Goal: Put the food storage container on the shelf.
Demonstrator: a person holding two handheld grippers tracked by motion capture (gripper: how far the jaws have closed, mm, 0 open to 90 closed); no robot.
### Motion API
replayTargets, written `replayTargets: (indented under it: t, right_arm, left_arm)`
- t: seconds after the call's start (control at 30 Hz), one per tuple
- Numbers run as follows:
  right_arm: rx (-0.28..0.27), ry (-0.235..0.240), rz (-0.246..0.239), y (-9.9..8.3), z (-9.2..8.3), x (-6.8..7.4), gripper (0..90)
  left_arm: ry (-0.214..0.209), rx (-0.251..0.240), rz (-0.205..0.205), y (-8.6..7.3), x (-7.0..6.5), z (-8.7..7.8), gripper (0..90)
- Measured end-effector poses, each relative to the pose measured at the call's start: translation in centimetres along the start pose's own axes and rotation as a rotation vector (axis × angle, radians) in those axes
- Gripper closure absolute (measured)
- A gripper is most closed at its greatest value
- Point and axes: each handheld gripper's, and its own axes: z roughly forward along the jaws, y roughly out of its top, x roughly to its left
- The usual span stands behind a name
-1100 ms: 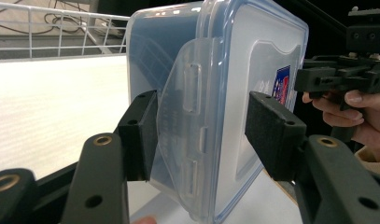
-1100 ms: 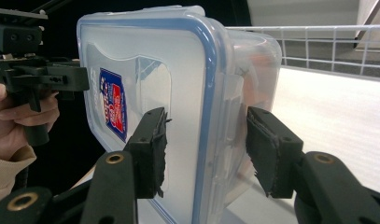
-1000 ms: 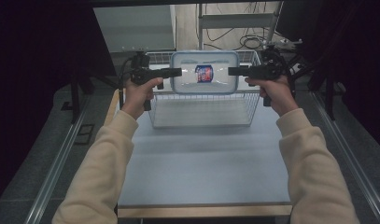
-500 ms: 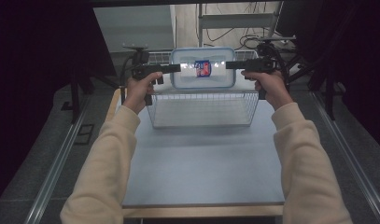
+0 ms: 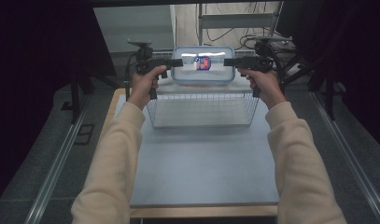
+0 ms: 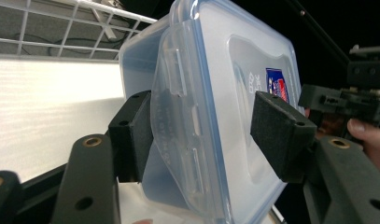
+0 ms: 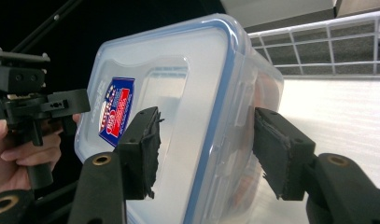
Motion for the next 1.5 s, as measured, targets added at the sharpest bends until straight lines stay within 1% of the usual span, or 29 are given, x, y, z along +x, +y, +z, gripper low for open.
replayTargets:
  t: [0.07, 0.17, 0.2, 0.23, 0.27, 0.3, 0.33, 0.4, 0.43, 0.5, 0.53, 0.6, 0.63, 0.67, 0.73, 0.8, 0.87, 0.9, 0.97, 1.0, 1.07, 1.1, 1.13, 1.2, 1.23, 1.27, 1.33, 1.37, 1.5]
  right_arm:
    - [-0.015, -0.019, 0.011, 0.0, 0.2, 0.0, 41.8]
    - [-0.029, -0.060, -0.005, 0.0, 0.3, 0.1, 42.8]
    - [-0.031, -0.068, -0.013, 0.0, 0.4, 0.1, 43.8]
    - [-0.029, -0.096, -0.016, -0.1, 0.5, 0.2, 44.6]
    - [-0.038, -0.111, -0.020, -0.3, 0.6, 0.3, 42.9]
    - [-0.048, -0.119, -0.024, -0.4, 0.7, 0.3, 41.7]
    - [-0.059, -0.125, -0.029, -0.7, 0.8, 0.4, 40.3]
    - [-0.072, -0.124, -0.036, -0.9, 0.8, 0.5, 36.5]
    - [-0.082, -0.124, -0.042, -1.0, 0.8, 0.5, 36.1]
    - [-0.097, -0.115, -0.048, -1.1, 0.6, 0.6, 35.6]
    - [-0.097, -0.113, -0.051, -1.2, 0.5, 0.6, 34.5]
    - [-0.116, -0.119, -0.071, -1.2, 0.0, 0.8, 33.2]
    - [-0.124, -0.117, -0.081, -1.3, -0.2, 0.8, 33.2]
    - [-0.131, -0.113, -0.108, -1.4, -0.6, 1.0, 33.2]
    - [-0.123, -0.114, -0.160, -1.6, -1.2, 1.1, 32.4]
    - [-0.132, -0.107, -0.181, -1.9, -1.9, 1.1, 32.0]
    - [-0.127, -0.082, -0.200, -2.2, -2.7, 1.1, 31.1]
    - [-0.120, -0.078, -0.209, -2.4, -3.0, 1.1, 29.9]
    - [-0.113, -0.081, -0.238, -2.9, -3.8, 1.2, 29.8]
    - [-0.113, -0.082, -0.251, -3.2, -4.2, 1.2, 29.7]
    - [-0.104, -0.074, -0.276, -3.9, -4.9, 1.3, 29.3]
    - [-0.102, -0.072, -0.286, -4.2, -5.1, 1.3, 29.0]
    - [-0.094, -0.061, -0.294, -4.9, -5.5, 1.4, 28.7]
    - [-0.088, -0.046, -0.309, -5.6, -6.0, 1.4, 27.7]
    - [-0.086, -0.043, -0.313, -6.0, -6.2, 1.4, 27.2]
    - [-0.082, -0.039, -0.321, -6.5, -6.4, 1.5, 26.9]
    - [-0.082, -0.019, -0.336, -7.7, -6.9, 1.6, 25.9]
    - [-0.083, -0.012, -0.340, -8.3, -7.1, 1.7, 25.4]
    - [-0.065, 0.011, -0.379, -11.4, -8.0, 2.0, 23.2]
  left_arm:
    - [-0.002, 0.003, -0.006, 0.2, 0.2, 0.3, 38.4]
    - [0.001, 0.020, -0.013, 0.4, 0.6, 0.8, 34.9]
    - [0.020, 0.015, -0.016, 0.4, 0.7, 1.1, 32.9]
    - [0.042, 0.013, -0.011, 0.4, 0.8, 1.4, 30.7]
    - [0.029, 0.009, -0.009, 0.3, 0.9, 1.5, 29.8]
    - [0.028, 0.006, -0.015, 0.2, 0.9, 1.8, 28.6]
    - [0.030, 0.006, -0.014, 0.2, 0.9, 1.9, 24.5]
    - [0.034, 0.004, -0.003, 0.0, 0.7, 2.1, 20.1]
    - [0.044, 0.000, 0.003, 0.0, 0.6, 2.2, 18.5]
    - [0.046, -0.017, 0.009, 0.0, 0.4, 2.2, 15.4]
    - [0.042, -0.037, 0.005, 0.1, 0.2, 2.0, 14.3]
    - [0.045, -0.068, 0.019, 0.2, -0.2, 1.6, 14.1]
    - [0.059, -0.090, 0.043, 0.3, -0.6, 1.2, 14.7]
    - [0.062, -0.105, 0.059, 0.3, -1.0, 0.8, 16.0]
    - [0.048, -0.103, 0.077, 0.1, -1.6, 0.2, 16.5]
    - [0.045, -0.090, 0.099, -0.2, -2.0, -0.3, 16.6]
    - [0.049, -0.099, 0.118, -0.8, -2.5, -1.0, 17.7]
    - [0.049, -0.101, 0.130, -1.2, -2.7, -1.5, 18.9]
    - [0.038, -0.086, 0.152, -2.1, -2.9, -2.3, 19.2]
    - [0.041, -0.093, 0.159, -2.6, -3.1, -2.7, 19.2]
    - [0.033, -0.085, 0.175, -3.4, -3.3, -3.5, 19.7]
    - [0.030, -0.085, 0.180, -4.2, -3.5, -4.1, 19.7]
    - [0.028, -0.079, 0.191, -4.6, -3.6, -4.4, 19.7]
    - [0.013, -0.074, 0.202, -5.6, -3.9, -5.1, 19.6]
    - [-0.006, -0.079, 0.205, -6.2, -4.1, -5.4, 19.7]
    - [-0.028, -0.081, 0.222, -7.0, -4.3, -5.8, 19.7]
    - [-0.032, -0.075, 0.248, -8.4, -4.8, -6.3, 19.7]
    - [-0.051, -0.074, 0.258, -9.5, -5.1, -6.5, 19.7]
    - [-0.066, -0.058, 0.302, -12.8, -5.6, -7.4, 19.9]
